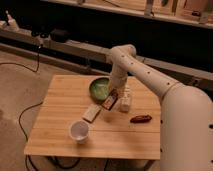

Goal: Place the eraser on the white sponge

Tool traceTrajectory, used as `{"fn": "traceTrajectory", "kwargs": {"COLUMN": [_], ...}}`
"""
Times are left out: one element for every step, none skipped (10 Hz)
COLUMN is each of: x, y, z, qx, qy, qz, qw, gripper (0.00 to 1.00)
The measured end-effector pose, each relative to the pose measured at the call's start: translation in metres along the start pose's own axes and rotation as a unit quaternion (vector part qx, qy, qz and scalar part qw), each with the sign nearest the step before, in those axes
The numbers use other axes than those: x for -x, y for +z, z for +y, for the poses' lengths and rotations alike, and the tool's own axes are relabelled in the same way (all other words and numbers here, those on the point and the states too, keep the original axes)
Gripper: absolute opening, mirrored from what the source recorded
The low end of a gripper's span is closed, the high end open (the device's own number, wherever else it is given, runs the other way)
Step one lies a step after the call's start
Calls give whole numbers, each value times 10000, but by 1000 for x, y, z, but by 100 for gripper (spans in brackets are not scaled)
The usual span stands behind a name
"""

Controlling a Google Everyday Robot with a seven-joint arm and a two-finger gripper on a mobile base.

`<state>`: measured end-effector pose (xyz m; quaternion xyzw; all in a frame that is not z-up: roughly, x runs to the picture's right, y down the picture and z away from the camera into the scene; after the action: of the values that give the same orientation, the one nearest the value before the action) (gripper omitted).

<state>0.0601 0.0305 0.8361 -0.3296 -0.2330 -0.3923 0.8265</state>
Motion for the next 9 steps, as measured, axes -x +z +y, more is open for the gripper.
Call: {"fn": "traceTrajectory", "kwargs": {"x": [2,2,1,-1,-1,3,9,21,28], "y": [1,2,6,10,14,19,25,31,34], "z": [-13,-19,-28,-35,-44,-57,-67,-80,-86], "qx": [-57,-83,-124,-149,-167,-176,-154,-126,-89], "qy": [-11,-15,2,-8,-43,-112,-188,-323,-417], "qz": [-35,-55,-88,-110,-131,-164,-185,-198,-184], "qw": [10000,9999,9999,9998,9998,9996,9995,9992,9989], "gripper": [5,7,17,24,26,26,26,26,26]}}
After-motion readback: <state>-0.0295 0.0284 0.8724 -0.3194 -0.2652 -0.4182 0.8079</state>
